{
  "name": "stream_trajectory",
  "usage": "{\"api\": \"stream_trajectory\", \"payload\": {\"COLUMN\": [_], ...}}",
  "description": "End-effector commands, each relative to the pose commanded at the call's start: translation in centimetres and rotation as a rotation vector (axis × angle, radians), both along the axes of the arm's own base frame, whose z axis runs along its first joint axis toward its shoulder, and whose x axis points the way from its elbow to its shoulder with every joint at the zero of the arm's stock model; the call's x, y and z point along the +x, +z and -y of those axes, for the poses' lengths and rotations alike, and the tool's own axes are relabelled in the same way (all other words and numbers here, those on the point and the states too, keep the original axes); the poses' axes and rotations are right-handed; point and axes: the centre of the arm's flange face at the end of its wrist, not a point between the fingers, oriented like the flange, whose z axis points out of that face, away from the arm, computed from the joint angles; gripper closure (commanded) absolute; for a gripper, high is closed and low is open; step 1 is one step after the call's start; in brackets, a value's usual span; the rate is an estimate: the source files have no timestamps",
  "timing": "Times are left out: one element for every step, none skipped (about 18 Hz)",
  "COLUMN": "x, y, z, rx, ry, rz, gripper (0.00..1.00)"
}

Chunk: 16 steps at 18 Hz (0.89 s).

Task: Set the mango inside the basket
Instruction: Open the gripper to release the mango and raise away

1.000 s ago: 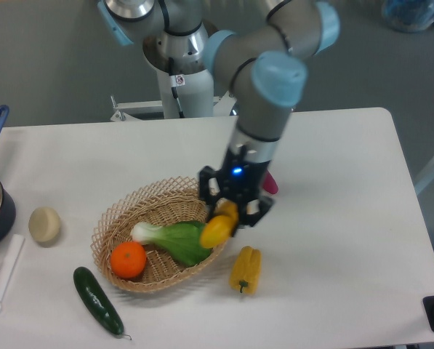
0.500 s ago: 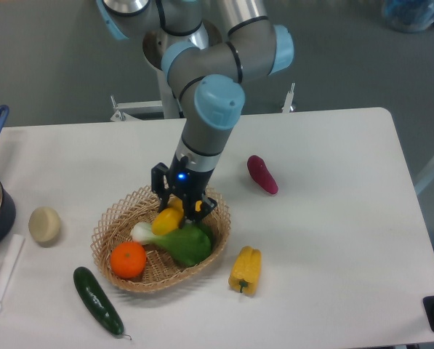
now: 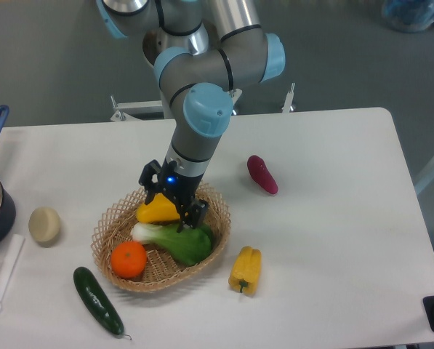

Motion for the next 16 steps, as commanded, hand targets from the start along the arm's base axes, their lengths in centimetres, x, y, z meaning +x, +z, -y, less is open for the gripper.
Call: {"api": "stream_trajectory", "payload": {"x": [-0.8,-2.0,-3.3,-4.4,-5.6,-6.5,-8.3,-10.2,-11.8,-13.3,-15.4,-17.5,-19.1,-19.8,-20.2,-20.9], "y": [1.0,2.2,3.3,3.9,4.6,5.7,6.3,7.1,7.9,8.2,8.5,8.6,8.6,8.2,8.3,8.5], "z": [-0.2,-0.1,-0.2,-0.2,-0.4,-0.7,0.0,1.0,1.9,3.1,4.9,7.2,9.1,10.4,11.1,12.0], "rx": [0.008,-0.004,-0.038,-0.083,-0.104,-0.097,-0.093,-0.084,-0.077,-0.081,-0.091,-0.108,-0.133,-0.174,-0.226,-0.277], "ry": [0.006,0.019,0.022,0.008,0.009,0.017,0.039,0.066,0.074,0.074,0.075,0.085,0.088,0.074,0.050,0.029], "rz": [-0.022,-0.075,-0.154,-0.230,-0.281,-0.306,-0.318,-0.332,-0.352,-0.368,-0.387,-0.399,-0.409,-0.423,-0.459,-0.488], "gripper": [0.00,0.00,0.00,0.00,0.00,0.00,0.00,0.00,0.00,0.00,0.00,0.00,0.00,0.00,0.00,0.00]}}
